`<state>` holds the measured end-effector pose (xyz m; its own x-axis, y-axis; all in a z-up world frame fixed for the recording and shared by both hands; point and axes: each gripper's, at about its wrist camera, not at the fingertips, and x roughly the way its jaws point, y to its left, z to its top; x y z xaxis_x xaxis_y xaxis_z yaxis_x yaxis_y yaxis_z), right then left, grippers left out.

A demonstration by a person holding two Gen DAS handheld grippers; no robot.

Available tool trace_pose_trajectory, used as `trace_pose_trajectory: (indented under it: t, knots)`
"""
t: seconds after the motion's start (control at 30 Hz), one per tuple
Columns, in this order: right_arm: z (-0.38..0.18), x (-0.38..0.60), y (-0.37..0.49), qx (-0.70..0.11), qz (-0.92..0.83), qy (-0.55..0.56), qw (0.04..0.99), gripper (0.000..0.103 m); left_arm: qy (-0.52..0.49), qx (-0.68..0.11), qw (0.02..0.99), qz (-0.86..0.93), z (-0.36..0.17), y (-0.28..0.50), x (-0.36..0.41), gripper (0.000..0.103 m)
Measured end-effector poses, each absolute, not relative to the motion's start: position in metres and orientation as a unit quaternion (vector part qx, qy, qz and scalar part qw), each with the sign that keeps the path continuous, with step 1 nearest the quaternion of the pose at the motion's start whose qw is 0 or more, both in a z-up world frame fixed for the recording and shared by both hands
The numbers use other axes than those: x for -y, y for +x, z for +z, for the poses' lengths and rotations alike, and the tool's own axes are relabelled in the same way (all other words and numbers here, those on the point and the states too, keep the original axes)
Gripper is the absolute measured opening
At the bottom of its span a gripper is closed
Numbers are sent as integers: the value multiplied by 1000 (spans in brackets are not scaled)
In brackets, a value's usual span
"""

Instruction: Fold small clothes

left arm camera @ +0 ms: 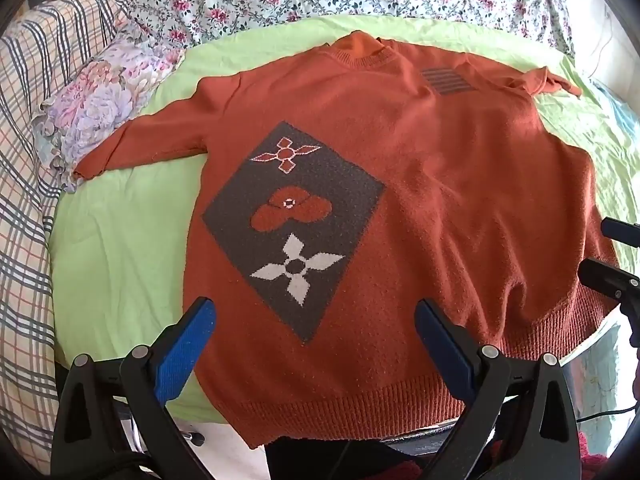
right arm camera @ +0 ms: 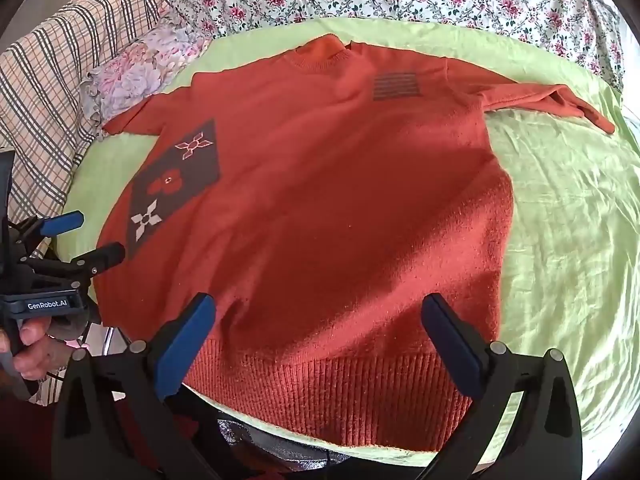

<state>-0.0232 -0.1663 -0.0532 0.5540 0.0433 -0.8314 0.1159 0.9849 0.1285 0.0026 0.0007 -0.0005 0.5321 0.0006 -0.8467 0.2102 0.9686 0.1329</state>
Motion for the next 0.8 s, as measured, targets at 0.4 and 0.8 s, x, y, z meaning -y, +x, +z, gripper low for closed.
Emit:
trace_pose_trajectory:
  t: [0.4,0.8]
  knots:
    - [-53,162,-22,-472,-21,86,877,102,112,-478,869,-61,-4,-1,-2,100]
    - [-49,164,-23,-474,-16,95,875,102,114,-477,870,-58,1,-2,-1,100]
